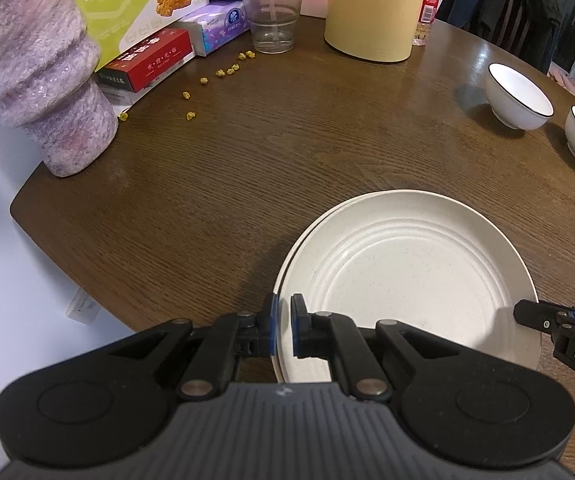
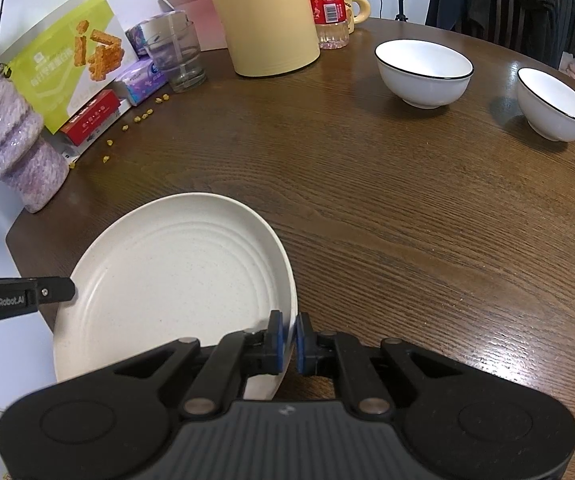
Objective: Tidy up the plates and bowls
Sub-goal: 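Open both grippers to release the plate on the stack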
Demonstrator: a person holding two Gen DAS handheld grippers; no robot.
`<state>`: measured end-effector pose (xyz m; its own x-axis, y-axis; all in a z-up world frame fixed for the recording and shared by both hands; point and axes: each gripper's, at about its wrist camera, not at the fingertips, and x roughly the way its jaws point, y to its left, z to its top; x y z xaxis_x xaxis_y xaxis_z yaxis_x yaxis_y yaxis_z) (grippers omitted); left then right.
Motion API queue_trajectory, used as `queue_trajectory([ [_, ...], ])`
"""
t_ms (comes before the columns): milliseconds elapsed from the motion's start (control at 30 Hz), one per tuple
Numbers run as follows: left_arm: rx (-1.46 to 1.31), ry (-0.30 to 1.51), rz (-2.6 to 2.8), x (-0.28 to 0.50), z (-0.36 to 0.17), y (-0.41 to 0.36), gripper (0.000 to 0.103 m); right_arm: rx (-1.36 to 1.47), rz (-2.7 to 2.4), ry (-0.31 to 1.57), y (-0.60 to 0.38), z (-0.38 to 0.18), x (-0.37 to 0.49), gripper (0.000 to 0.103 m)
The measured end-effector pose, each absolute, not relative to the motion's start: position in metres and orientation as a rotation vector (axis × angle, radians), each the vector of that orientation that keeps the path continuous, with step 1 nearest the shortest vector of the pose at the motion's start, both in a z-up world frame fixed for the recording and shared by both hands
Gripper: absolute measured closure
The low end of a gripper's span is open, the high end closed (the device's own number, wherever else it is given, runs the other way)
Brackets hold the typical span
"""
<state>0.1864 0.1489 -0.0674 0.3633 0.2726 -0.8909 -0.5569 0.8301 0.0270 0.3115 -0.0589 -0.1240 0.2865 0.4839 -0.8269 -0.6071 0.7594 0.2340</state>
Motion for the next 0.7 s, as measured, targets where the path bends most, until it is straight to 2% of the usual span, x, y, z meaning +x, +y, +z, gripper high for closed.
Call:
queue_trajectory([
  [333, -0.306, 1.073, 0.544, 0.1862, -0.0679, 0.1494, 0.096, -0.144, 0.724, 1.048, -0.0574, -0.1239, 0.3101, 0.096],
  [500, -0.312, 1.069, 0.552, 0.1847, -0.0668, 0.1521, 0.094, -0.137, 0.722, 1.067, -0.0557, -0.1258, 0.3107, 0.092],
  [600, -0.317, 1.058, 0.557, 0.1822, -0.064, 0.1535, 0.08, -0.125, 0.721, 1.068, -0.0571, -0.1247, 0.3116, 0.09],
  [667, -0.316, 1.046, 0.561, 0.1808, -0.0613, 0.1542, 0.067, -0.116, 0.724, 1.071, -0.0575, -0.1232, 0.3121, 0.089],
  [700, -0.317, 1.038, 0.561, 0.18, -0.0595, 0.1541, 0.065, -0.112, 0.725, 1.071, -0.058, -0.1224, 0.3123, 0.084],
])
